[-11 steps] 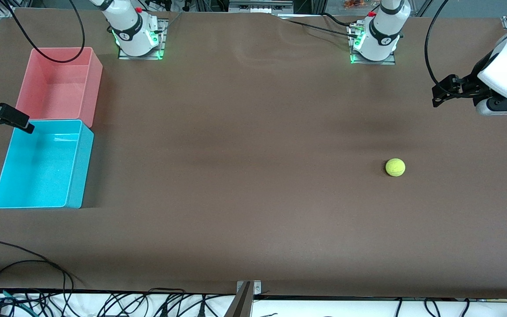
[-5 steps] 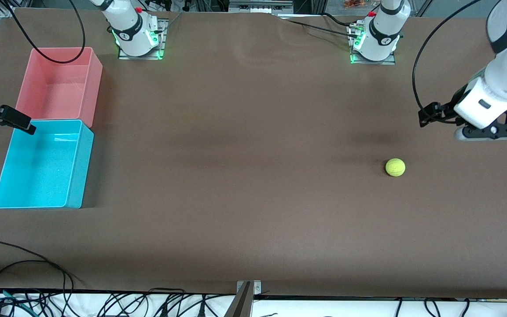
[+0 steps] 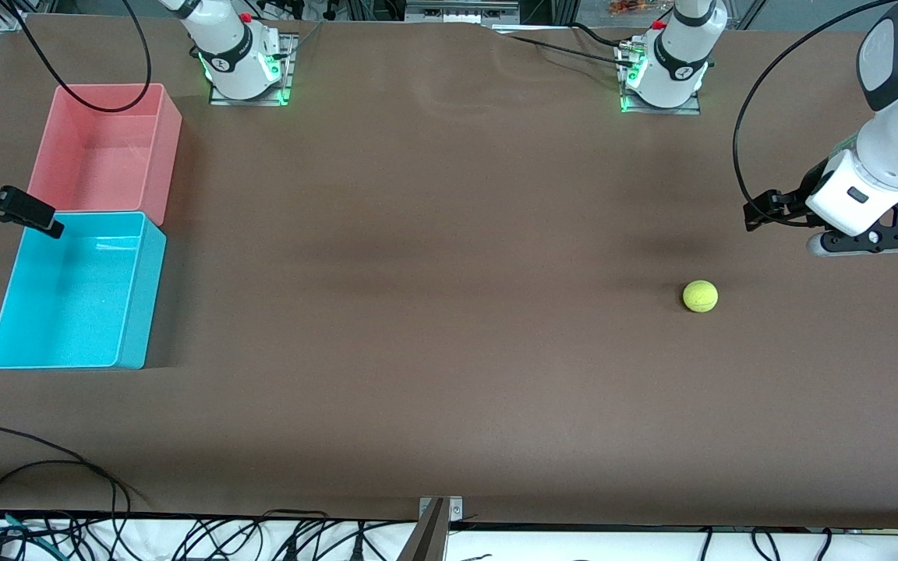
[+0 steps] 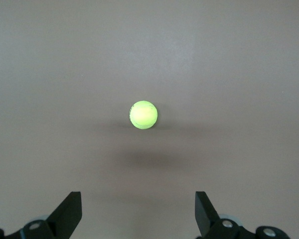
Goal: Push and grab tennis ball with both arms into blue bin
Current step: 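Move the left gripper down beside the tennis ball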
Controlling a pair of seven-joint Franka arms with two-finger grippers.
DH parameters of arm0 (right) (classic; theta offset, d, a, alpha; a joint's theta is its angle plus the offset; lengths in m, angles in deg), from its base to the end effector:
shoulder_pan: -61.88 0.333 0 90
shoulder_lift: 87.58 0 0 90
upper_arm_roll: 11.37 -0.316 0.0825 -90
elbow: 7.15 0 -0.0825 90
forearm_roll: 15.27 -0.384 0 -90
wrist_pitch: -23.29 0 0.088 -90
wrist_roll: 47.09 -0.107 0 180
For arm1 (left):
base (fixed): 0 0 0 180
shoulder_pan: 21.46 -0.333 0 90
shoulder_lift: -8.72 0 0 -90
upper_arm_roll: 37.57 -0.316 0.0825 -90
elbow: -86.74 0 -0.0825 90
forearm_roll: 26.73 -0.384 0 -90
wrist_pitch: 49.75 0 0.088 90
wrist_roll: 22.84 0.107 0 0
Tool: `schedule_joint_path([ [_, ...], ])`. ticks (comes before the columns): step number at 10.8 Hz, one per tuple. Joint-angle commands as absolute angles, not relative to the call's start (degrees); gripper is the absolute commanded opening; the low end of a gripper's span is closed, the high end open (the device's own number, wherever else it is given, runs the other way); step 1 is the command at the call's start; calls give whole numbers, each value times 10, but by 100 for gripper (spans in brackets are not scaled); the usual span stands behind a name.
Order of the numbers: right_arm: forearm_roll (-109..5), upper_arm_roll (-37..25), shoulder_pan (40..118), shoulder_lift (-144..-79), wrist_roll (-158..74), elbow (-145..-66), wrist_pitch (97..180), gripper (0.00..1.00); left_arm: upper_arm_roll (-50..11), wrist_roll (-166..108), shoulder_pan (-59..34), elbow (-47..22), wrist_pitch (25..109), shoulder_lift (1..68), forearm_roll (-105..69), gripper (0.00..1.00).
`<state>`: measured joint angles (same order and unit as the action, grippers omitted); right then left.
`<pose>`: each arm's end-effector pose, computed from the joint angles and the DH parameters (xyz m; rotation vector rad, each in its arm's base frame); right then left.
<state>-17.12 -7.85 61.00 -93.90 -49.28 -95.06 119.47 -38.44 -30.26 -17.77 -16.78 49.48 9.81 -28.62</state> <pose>0.5960 -0.0408 0.5882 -3.1110 0.1829 -0.0541 0.5580 -0.0245 0.5156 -3.0955 -0.1138 0.1404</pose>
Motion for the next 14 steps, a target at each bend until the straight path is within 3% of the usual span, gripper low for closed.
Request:
schedule_joint_path([
  [1,-180,-78,611,-942,-498,-939,1185,100,-383,-287,-195,-191,516,100,-303,100],
  [8,-180,-78,611,-942,-499,-940,1185,100,-387,-287,-199,-329,688,104,-302,100],
  [12,-181,-78,611,-943,-498,-940,1185,100,-388,-286,-200,-367,719,104,-303,100],
  [14,-181,-78,611,-943,-499,-940,1185,100,-388,-234,-200,-383,739,107,-304,87],
])
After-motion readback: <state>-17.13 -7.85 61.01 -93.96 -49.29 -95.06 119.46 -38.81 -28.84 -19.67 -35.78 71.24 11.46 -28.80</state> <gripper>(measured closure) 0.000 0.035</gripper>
